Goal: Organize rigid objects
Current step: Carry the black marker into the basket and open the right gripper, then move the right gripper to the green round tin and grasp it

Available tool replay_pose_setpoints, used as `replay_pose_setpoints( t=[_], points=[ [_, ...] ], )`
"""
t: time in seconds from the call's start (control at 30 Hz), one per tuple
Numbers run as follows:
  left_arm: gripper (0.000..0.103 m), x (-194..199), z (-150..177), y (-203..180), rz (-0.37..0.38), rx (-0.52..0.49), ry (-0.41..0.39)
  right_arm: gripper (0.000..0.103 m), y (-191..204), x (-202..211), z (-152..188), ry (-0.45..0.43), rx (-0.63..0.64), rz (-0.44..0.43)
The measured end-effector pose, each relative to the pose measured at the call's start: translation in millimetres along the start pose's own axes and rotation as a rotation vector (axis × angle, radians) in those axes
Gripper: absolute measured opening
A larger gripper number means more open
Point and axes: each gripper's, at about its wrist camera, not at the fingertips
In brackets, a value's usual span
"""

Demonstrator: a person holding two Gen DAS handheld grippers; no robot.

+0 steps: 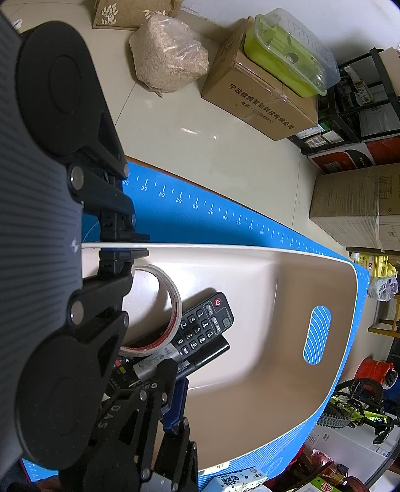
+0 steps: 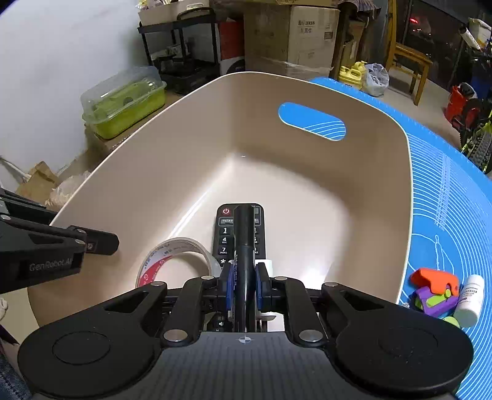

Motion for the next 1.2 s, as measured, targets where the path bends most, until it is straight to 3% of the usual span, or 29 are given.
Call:
replay_pose_setpoints(
  t=[0.03, 0.1, 0.2, 0.4, 0.63, 0.7, 0.8, 1.0, 1.2],
  points=[
    [0.003, 0.0, 0.0, 0.0, 0.000, 0.000, 0.000, 0.027, -0.8, 1.5, -0.1, -0.003, -0.006, -0.004],
    [0.003, 0.0, 0.0, 0.1, 0.000, 0.000, 0.000, 0.046, -2.8, 5.4, -1.9, -0.018, -0.015, -0.002],
    [0.003, -0.1, -0.1, 0.2, 0.000, 0.000, 0.000, 0.062, -2.6, 19.3, 0.8, -0.071, -0.008, -0.009],
    [0.003, -0.1, -0.1, 0.3, 0.000, 0.000, 0.000, 0.080, -12.2, 55.7, 7.8, -0.204, -0.015, 0.016],
    [0.003, -0.3, -0.2, 0.5, 0.001, 0.001, 0.000, 0.089, -42.4, 96.3, 20.7, -0.333, -0.047, 0.078],
    [0.003, -0.1, -0.2, 0.5, 0.000, 0.000, 0.000, 0.101, -51.8, 106.5, 27.0, -0.365, -0.060, 0.108],
    [0.003, -0.1, -0.2, 0.5, 0.001, 0.001, 0.000, 0.101, -71.2, 118.8, 40.0, -0.422, -0.086, 0.167],
    [0.003, -0.6, 0.4, -1.8, -0.001, 0.001, -0.001, 0.101, -119.1, 125.8, 65.5, -0.435, -0.206, 0.255],
    [0.003, -0.6, 0.3, -1.6, 0.000, 0.001, -0.001, 0.101, -162.1, 108.9, 92.9, -0.381, -0.304, 0.307]
  ],
)
Point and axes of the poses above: each gripper's, at about its wrist camera, not at the fingertips, and x roughly against the way its jaws point, y to its left, z to its underside, and after that the axes turned 10 degrees about -z, right-handed
